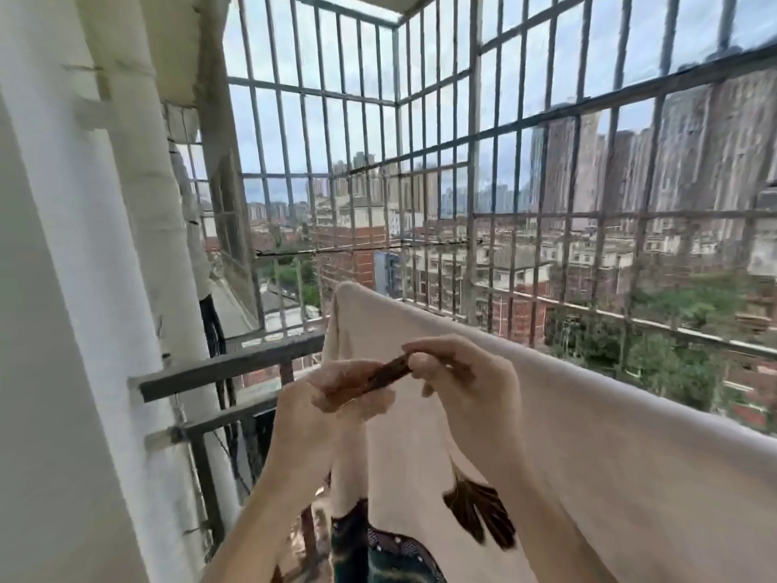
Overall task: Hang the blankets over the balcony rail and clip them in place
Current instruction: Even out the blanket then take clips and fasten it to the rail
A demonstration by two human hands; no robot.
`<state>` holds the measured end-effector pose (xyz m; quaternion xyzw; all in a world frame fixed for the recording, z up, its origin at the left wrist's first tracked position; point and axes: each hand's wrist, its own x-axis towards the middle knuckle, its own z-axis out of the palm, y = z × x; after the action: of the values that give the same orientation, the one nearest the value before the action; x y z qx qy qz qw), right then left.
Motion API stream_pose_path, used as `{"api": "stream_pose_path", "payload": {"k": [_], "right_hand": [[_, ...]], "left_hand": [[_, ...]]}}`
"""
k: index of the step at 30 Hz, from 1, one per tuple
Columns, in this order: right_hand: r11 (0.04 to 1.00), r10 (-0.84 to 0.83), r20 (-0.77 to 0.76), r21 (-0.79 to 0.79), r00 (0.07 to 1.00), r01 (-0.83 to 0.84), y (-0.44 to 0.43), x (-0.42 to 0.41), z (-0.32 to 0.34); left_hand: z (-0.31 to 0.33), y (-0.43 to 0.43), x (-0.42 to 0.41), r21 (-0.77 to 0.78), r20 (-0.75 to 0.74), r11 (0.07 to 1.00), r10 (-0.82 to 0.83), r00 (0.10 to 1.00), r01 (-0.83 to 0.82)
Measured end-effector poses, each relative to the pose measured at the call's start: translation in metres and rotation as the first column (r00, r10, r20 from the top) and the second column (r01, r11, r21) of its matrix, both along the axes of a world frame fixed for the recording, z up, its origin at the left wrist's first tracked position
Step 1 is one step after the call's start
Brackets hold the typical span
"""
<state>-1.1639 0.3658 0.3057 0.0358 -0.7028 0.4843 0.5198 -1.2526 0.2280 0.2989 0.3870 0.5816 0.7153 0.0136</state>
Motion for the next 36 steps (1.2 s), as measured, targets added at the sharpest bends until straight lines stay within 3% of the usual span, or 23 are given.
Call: {"api": "stream_pose_path", "payload": {"k": [10, 15, 20, 26, 31, 36], "right_hand": [[0.996, -0.081, -0.062, -0.04, 0.995, 0.078, 0.008, -0.11, -0.017], [0.979, -0.2, 0.052, 0.048, 0.978, 0.197, 0.011, -0.181, -0.015], [0.885, -0.438, 0.136, 0.238, 0.889, 0.4, 0.016, -0.233, 0.0], [0.761, -0.611, 0.114, 0.356, 0.783, 0.542, 0.029, -0.253, 0.003], [0.728, -0.657, 0.134, 0.367, 0.742, 0.579, 0.03, -0.269, 0.009], [0.708, -0.682, 0.158, 0.387, 0.714, 0.59, 0.028, -0.278, 0.008]], "left_hand": [[-0.023, 0.041, -0.122, 0.178, 0.023, 0.982, 0.057, 0.998, -0.06], [-0.017, 0.058, -0.204, 0.142, -0.07, 0.981, 0.145, 0.987, -0.134], [-0.002, 0.073, -0.3, 0.189, -0.108, 0.969, 0.184, 0.977, -0.162], [-0.002, 0.102, -0.396, 0.09, -0.209, 0.971, 0.236, 0.949, -0.222], [-0.015, 0.126, -0.423, 0.052, -0.32, 0.972, 0.232, 0.918, -0.228], [-0.014, 0.136, -0.429, 0.006, -0.316, 0.992, 0.119, 0.941, -0.124]]}}
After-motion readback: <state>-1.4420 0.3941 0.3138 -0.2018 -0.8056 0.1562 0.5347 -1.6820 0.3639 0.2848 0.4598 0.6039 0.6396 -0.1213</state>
